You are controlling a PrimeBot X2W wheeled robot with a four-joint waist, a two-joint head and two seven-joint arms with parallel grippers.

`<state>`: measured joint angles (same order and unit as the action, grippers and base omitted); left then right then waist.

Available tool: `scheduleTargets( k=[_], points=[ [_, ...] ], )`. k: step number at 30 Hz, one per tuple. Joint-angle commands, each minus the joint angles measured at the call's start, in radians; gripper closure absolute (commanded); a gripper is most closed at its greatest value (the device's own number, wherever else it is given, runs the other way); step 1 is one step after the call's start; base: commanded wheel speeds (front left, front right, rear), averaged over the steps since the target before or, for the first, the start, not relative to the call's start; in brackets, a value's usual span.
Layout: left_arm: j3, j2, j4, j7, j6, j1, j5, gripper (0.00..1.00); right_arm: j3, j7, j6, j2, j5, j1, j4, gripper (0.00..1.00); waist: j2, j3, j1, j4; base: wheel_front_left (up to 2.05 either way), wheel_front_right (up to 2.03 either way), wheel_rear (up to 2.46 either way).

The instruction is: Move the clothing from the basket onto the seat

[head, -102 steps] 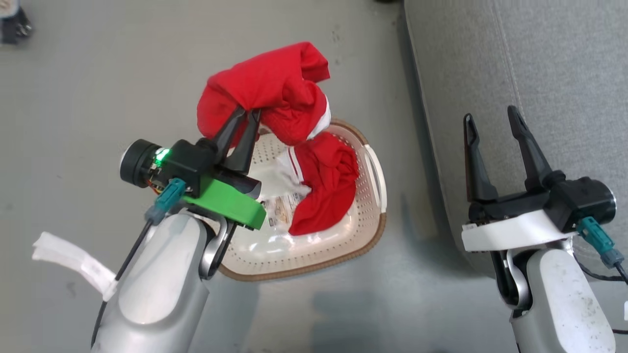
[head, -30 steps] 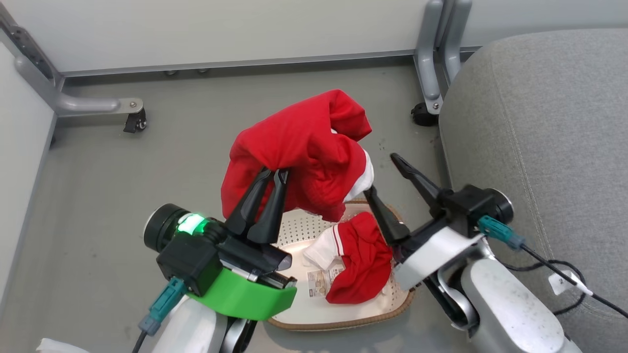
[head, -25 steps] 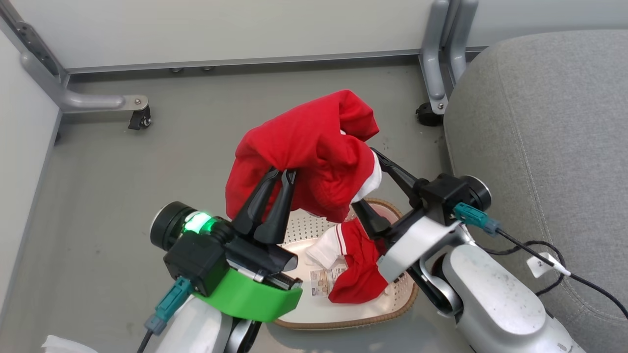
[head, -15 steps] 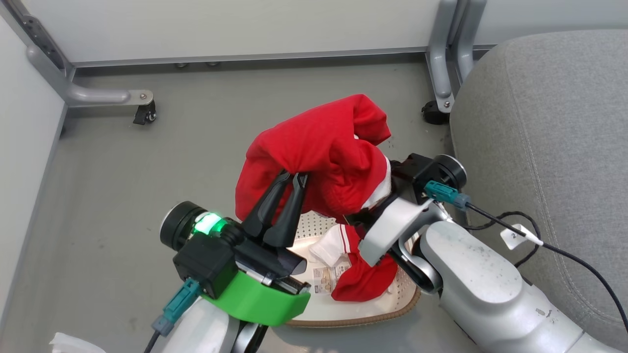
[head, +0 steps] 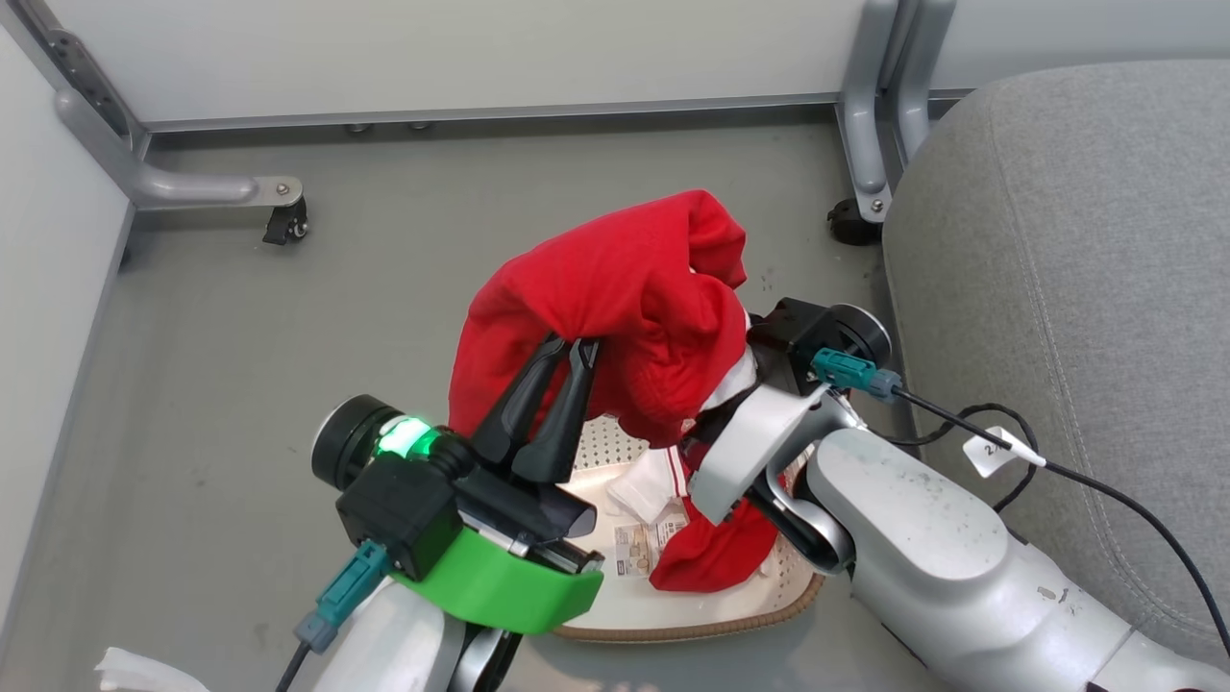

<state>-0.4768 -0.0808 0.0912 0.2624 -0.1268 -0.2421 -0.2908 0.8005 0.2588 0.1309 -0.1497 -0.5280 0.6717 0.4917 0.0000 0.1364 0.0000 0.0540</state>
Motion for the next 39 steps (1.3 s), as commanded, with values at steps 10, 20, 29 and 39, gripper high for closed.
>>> scheduleTargets(
  k=[10, 20, 29, 39],
  points=[
    [0.011, -0.004, -0.015, 0.004, -0.003, -0.012, -0.001, 1.00, -0.010, 0.007, 0.000, -0.012, -0.011, -0.003, -0.021, 1.00, 0.0000, -0.004, 0.0000, -0.002, 0.00, 0.00, 0.00],
    [0.020, -0.027, -0.065, -0.036, 0.030, 0.004, 0.009, 0.00, -0.047, 0.008, 0.000, -0.014, -0.014, -0.017, -0.024, 1.00, 0.0000, 0.000, 0.0000, 0.000, 0.00, 0.00, 0.00],
    [-0.022, -0.071, -0.122, -0.067, 0.021, 0.041, 0.027, 0.00, -0.066, 0.008, 0.000, -0.016, -0.004, -0.037, -0.010, 1.00, 0.0000, 0.000, 0.0000, 0.003, 0.00, 0.00, 0.00],
    [-0.076, -0.094, -0.157, -0.074, 0.014, 0.090, 0.024, 0.00, -0.080, 0.008, 0.000, -0.018, 0.002, -0.056, -0.002, 1.00, 0.0000, -0.002, 0.0000, 0.006, 0.00, 0.00, 0.00]
  ],
)
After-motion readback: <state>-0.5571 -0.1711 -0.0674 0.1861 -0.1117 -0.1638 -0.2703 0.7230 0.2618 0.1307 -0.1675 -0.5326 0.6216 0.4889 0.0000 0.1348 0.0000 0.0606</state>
